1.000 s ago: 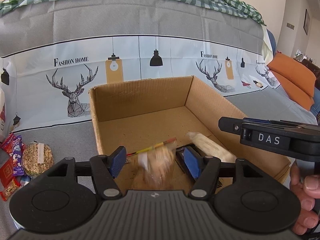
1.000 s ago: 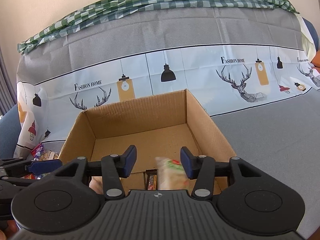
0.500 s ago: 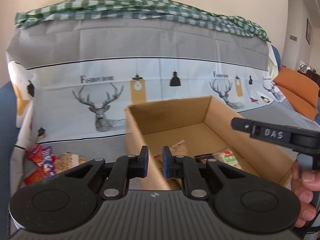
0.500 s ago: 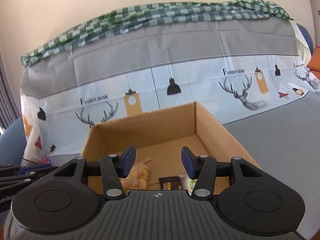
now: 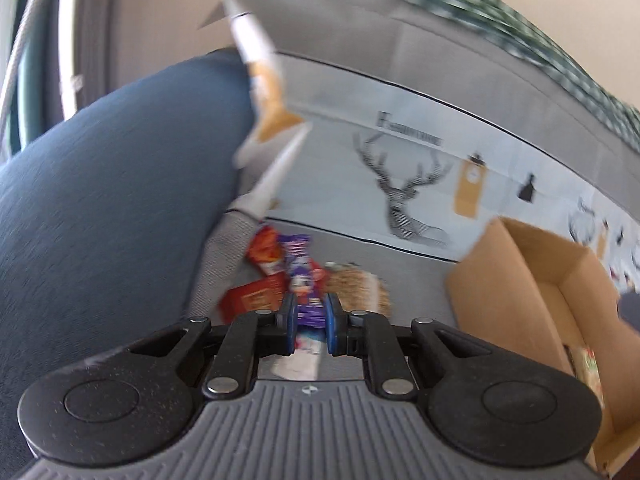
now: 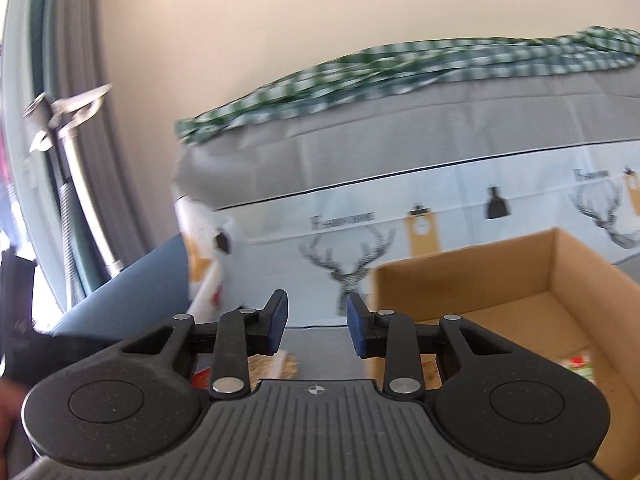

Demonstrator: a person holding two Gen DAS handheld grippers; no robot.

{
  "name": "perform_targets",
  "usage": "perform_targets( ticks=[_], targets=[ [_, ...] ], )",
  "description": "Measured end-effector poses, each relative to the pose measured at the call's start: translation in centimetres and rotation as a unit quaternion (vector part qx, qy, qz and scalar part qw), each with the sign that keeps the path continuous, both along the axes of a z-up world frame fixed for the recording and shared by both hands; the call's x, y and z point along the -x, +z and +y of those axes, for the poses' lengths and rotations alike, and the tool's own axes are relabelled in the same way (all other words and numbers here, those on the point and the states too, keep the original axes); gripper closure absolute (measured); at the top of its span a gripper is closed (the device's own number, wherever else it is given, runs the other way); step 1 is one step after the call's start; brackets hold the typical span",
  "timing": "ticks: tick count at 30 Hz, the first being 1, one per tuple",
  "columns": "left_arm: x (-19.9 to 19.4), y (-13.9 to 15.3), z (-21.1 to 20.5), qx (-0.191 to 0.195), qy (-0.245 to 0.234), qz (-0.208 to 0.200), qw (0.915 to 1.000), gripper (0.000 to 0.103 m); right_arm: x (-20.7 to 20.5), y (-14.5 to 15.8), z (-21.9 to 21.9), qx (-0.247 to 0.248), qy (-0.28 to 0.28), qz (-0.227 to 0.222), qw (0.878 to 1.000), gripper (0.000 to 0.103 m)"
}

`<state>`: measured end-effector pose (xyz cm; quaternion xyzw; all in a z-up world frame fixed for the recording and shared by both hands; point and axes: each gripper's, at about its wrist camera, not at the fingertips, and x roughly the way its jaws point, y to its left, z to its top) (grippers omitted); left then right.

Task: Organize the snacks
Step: 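Move both grippers back from the box to the snack pile, then grasp the red-wrapped candy with the left gripper while the right gripper grasps the round nut cake bag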

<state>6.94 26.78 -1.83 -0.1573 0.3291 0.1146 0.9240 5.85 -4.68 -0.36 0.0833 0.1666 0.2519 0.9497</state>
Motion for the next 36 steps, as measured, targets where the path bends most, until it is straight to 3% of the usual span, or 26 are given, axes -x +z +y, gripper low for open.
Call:
perform_targets(
  ticks=[4,13,15,21,26,29,32,36],
  targets=[
    [-0.4,-1.6,2.2,0.034,0.013,0.026,0.9990,0.088,0.1,-0.7,3.0,0.012,0.039,0.019,0.999,0.069],
    [-4.3,-4.5,0.3,-0.031,-0.026,0.078,0.9961,0.086,-1.3,-2.6,6.9,0.019,0.060,0.071,0.995,0.063],
    [-5.2,-5.6,0.1,-0.050,-0.023,0.103,0.9931,0.067,-1.9,-3.2,7.4,0.020,0.057,0.084,0.995,0.060],
    [-6.6,-7.5,0.7,-0.052,-0.022,0.133,0.9895,0.053,-4.4,-5.0,8.5,0.018,0.033,0.122,0.992,0.051],
    [-7.1,-8.3,0.4,-0.074,-0.029,0.157,0.9844,0.053,-6.6,-6.1,10.1,0.016,0.017,0.134,0.991,0.035],
    [-7.1,-8.3,0.6,-0.066,-0.024,0.159,0.9849,0.066,-8.1,-6.9,11.4,0.017,0.010,0.144,0.989,0.018],
    [-6.9,-8.2,0.9,-0.058,-0.014,0.164,0.9847,0.083,-9.5,-7.8,12.6,0.017,0.011,0.159,0.987,0.011],
    [-6.6,-8.0,1.4,-0.038,-0.006,0.166,0.9854,0.084,-11.2,-9.2,14.3,0.027,0.015,0.171,0.985,0.007]
  ],
)
